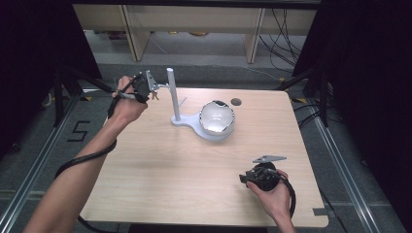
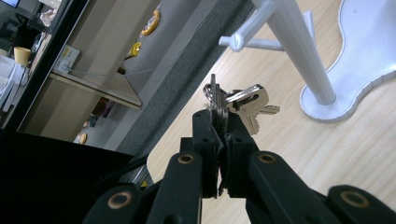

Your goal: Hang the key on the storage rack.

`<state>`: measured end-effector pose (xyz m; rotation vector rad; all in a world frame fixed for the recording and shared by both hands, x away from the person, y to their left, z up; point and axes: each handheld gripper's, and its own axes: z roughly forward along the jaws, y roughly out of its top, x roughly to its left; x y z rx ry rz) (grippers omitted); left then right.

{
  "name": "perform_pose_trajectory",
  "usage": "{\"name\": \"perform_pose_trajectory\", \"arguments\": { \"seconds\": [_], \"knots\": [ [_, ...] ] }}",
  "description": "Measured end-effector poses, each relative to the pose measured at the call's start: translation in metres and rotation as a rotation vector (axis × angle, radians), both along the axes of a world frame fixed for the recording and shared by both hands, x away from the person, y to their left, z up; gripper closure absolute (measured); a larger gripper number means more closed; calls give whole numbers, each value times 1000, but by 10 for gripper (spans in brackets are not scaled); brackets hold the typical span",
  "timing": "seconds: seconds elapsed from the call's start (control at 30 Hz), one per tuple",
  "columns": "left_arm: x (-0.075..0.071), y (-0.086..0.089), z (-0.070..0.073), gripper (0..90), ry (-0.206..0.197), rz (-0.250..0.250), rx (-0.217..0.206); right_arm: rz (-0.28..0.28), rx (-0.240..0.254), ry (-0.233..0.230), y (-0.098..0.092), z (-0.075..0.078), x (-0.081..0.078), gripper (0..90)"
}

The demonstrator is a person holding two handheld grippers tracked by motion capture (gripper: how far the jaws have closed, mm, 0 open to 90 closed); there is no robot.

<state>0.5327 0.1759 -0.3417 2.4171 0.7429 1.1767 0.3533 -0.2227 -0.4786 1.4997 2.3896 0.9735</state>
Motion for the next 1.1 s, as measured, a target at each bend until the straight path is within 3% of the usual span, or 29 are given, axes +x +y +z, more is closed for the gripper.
{"name": "perform_pose_trajectory", "arguments": {
  "seconds": [0.13,0.2,0.27,0.37,0.43,0.6,1.1],
  "knots": [
    [2,-6,2,853,-6,-9,-2,-5,-1,1,0,-1,0,658],
    [2,-8,3,853,-10,-12,0,-24,12,41,1,1,-2,659],
    [2,-10,4,853,-15,-16,7,-7,6,9,0,0,-1,659],
    [3,-13,5,853,-19,-25,13,-6,7,8,0,0,-1,659],
    [3,-14,6,852,-18,-29,14,-25,-2,29,1,0,-1,659],
    [3,-16,7,852,-24,-31,18,-5,13,45,0,0,0,660],
    [0,-25,10,851,-47,-48,106,-21,10,51,1,0,-1,659]
  ]
}}
